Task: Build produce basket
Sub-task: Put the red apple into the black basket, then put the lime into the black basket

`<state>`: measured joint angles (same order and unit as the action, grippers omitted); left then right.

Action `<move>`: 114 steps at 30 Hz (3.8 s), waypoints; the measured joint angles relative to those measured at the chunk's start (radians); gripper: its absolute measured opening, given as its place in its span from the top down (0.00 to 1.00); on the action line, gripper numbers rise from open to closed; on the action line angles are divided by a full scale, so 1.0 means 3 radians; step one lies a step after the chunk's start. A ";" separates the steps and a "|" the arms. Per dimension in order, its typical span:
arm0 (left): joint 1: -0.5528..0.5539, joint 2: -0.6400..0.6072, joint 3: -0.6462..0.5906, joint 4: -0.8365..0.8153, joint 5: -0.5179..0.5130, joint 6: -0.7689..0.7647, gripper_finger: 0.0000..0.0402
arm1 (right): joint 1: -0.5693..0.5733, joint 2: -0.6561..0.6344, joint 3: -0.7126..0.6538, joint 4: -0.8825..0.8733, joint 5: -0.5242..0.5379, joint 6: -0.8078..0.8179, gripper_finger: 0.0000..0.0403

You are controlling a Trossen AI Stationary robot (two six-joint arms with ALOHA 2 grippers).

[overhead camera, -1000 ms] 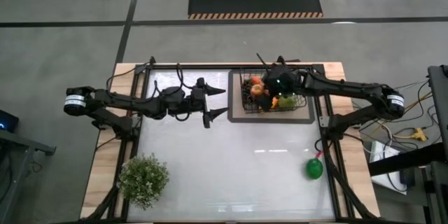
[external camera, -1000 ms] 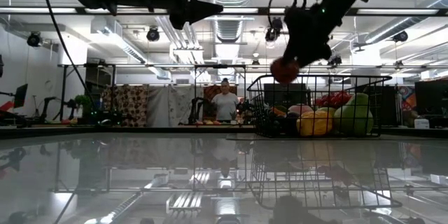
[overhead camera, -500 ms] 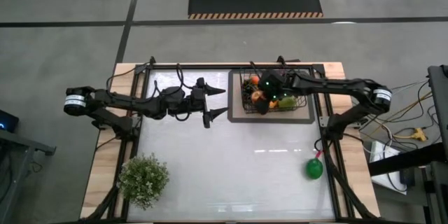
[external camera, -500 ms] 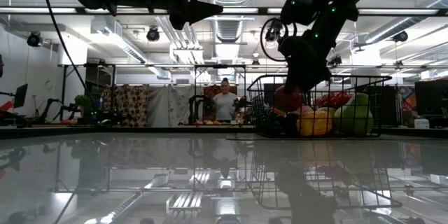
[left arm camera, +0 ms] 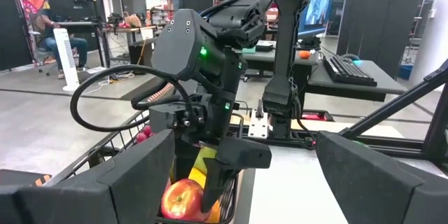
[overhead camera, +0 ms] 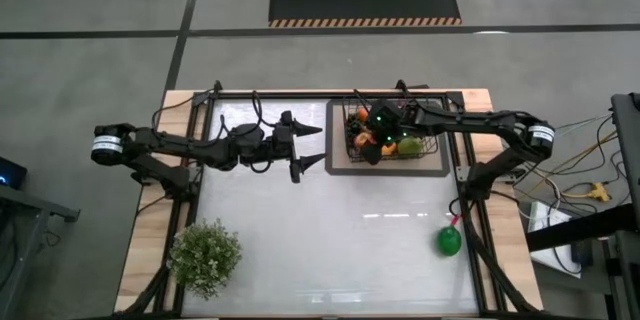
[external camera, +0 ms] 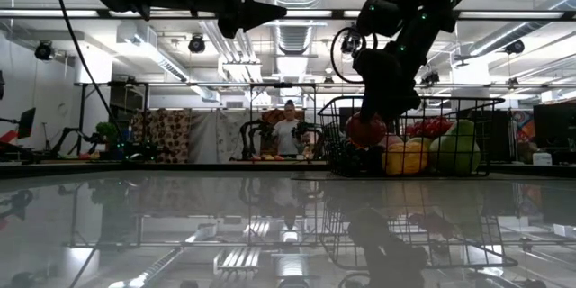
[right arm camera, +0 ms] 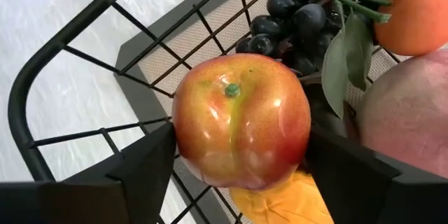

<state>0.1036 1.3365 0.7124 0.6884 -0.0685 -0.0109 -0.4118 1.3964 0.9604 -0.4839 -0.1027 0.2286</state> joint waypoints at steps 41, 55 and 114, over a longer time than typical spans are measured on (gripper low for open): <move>0.0005 0.0000 0.0000 0.0029 0.0000 -0.0008 0.18 | -0.0004 -0.0062 0.0090 -0.0174 0.0263 -0.0409 0.97; 0.0002 0.0000 0.0000 0.0027 0.0014 -0.0015 0.18 | 0.0338 -0.0218 0.1207 -0.1815 0.0430 0.0012 0.97; 0.0029 -0.0037 0.0112 0.0295 -0.0039 0.0953 0.18 | 0.3424 -0.0604 -0.0167 -0.2235 -0.0973 0.5752 0.17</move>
<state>0.1121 1.3254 0.7460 0.7769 -0.0801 0.2750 0.6155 1.2152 0.9103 -1.1545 -0.3946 1.9541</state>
